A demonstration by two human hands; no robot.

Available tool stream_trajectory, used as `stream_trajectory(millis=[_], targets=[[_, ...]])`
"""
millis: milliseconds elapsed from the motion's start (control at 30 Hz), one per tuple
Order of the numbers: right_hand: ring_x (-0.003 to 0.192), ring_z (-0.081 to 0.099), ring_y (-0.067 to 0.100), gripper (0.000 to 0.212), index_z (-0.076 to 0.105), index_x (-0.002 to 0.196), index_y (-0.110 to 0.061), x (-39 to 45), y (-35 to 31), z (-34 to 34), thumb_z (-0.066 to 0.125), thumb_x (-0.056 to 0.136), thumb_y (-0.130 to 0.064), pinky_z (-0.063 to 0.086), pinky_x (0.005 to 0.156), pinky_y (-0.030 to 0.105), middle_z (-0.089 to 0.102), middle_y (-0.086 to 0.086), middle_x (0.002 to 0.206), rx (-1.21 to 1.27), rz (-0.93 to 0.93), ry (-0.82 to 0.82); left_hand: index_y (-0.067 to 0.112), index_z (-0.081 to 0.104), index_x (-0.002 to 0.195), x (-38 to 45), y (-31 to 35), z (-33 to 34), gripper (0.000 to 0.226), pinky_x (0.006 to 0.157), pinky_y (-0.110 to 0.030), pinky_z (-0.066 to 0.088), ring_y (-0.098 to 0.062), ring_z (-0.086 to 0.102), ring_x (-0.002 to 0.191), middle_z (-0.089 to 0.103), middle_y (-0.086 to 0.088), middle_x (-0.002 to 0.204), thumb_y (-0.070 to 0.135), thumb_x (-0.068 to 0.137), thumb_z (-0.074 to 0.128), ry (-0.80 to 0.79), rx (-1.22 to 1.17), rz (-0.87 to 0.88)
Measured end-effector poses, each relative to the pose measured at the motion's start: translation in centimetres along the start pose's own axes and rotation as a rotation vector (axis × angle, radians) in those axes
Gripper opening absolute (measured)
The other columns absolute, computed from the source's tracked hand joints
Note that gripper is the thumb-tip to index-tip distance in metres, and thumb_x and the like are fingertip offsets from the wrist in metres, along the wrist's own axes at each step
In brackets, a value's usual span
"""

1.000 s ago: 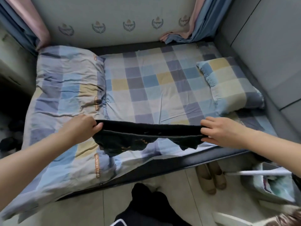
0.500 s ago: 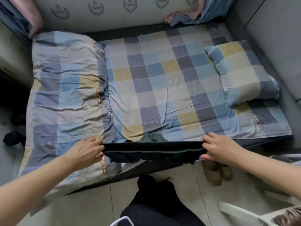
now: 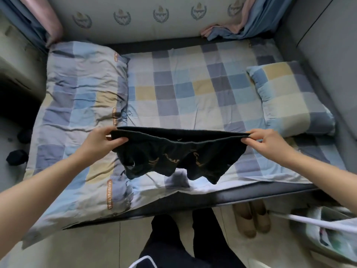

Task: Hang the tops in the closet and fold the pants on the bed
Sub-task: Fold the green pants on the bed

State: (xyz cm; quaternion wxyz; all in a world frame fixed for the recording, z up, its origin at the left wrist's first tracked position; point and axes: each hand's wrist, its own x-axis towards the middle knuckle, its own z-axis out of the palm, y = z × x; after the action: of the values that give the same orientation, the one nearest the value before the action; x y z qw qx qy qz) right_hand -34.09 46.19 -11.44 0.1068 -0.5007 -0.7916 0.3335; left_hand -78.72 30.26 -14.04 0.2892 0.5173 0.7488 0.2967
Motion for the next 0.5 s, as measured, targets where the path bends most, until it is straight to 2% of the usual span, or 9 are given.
stream_trajectory(millis=[67,133,200,267,333,367,400,433,500], targets=[[0.073,0.061,-0.004,0.009,0.076,0.084,-0.010,1.1,0.6,-2.2,0.067,0.087,-0.008,0.041,0.071,0.006,0.070,-0.004,0.085,0.090,-0.004,0.018,0.027,0.059,0.079,0.5,2.0,0.7,0.022,0.052,-0.014,0.047,-0.006,0.061,0.062,0.064,0.006,0.070,0.013,0.082,0.076,0.049,-0.031,-0.022],[0.072,0.063,0.006,0.009,0.076,0.089,-0.007,2.2,1.6,-3.9,0.066,0.087,-0.007,0.045,0.070,0.013,0.071,0.000,0.083,0.116,-0.032,0.028,0.030,0.052,0.085,0.9,3.7,1.5,0.028,0.054,-0.022,0.049,-0.013,0.061,0.064,0.065,-0.003,0.074,0.013,0.084,0.074,0.047,-0.072,-0.076],[0.074,0.066,0.015,0.013,0.074,0.097,-0.004,2.9,3.1,-5.7,0.064,0.088,-0.004,0.051,0.072,0.015,0.072,0.005,0.085,0.150,-0.060,-0.044,0.035,0.051,0.097,1.0,5.1,2.0,0.037,0.056,-0.025,0.052,-0.015,0.066,0.067,0.071,-0.003,0.075,0.011,0.081,0.075,-0.055,-0.270,-0.210],[0.078,0.068,0.014,0.016,0.073,0.101,-0.004,3.1,4.6,-7.2,0.063,0.089,-0.004,0.054,0.075,0.015,0.073,0.005,0.087,0.171,-0.053,-0.180,0.037,0.057,0.113,0.4,5.8,2.3,0.048,0.060,-0.023,0.054,-0.015,0.072,0.076,0.075,-0.003,0.085,0.012,0.078,0.077,-0.254,-0.321,-0.303],[0.077,0.068,0.006,0.013,0.075,0.095,-0.010,2.8,6.2,-8.2,0.063,0.090,-0.008,0.051,0.071,0.011,0.074,-0.003,0.082,0.143,-0.031,-0.306,0.026,0.070,0.110,-0.4,5.8,2.7,0.037,0.069,-0.025,0.057,-0.020,0.072,0.088,0.075,-0.007,0.097,0.016,0.076,0.081,-0.470,-0.223,-0.347],[0.075,0.067,0.002,0.013,0.076,0.090,-0.014,2.7,6.9,-8.6,0.063,0.090,-0.009,0.049,0.068,0.009,0.074,-0.006,0.079,0.179,0.008,-0.354,0.016,0.074,0.104,-1.0,5.8,3.0,0.032,0.077,-0.032,0.058,-0.025,0.071,0.092,0.074,-0.012,0.099,0.020,0.074,0.083,-0.561,-0.160,-0.375],[0.074,0.067,0.002,0.014,0.075,0.085,-0.016,2.4,7.5,-8.8,0.063,0.089,-0.010,0.049,0.067,0.010,0.073,-0.005,0.077,0.276,0.067,-0.401,0.007,0.073,0.102,-1.6,5.7,3.2,0.036,0.087,-0.042,0.054,-0.030,0.069,0.096,0.072,-0.020,0.104,0.024,0.072,0.084,-0.630,-0.146,-0.413],[0.072,0.067,0.006,0.013,0.072,0.081,-0.015,2.1,7.8,-8.9,0.063,0.088,-0.011,0.050,0.064,0.014,0.070,-0.001,0.075,0.431,0.148,-0.453,-0.001,0.070,0.105,-2.1,5.3,3.4,0.044,0.093,-0.047,0.050,-0.034,0.066,0.100,0.068,-0.027,0.109,0.025,0.071,0.083,-0.670,-0.196,-0.466],[0.064,0.063,0.014,0.009,0.065,0.078,-0.011,1.7,8.2,-8.8,0.061,0.082,-0.017,0.050,0.056,0.021,0.061,0.006,0.070,0.720,0.301,-0.521,-0.009,0.064,0.112,-3.1,5.0,3.8,0.044,0.093,-0.045,0.051,-0.040,0.062,0.107,0.061,-0.035,0.119,0.018,0.079,0.076,-0.689,-0.429,-0.590]])
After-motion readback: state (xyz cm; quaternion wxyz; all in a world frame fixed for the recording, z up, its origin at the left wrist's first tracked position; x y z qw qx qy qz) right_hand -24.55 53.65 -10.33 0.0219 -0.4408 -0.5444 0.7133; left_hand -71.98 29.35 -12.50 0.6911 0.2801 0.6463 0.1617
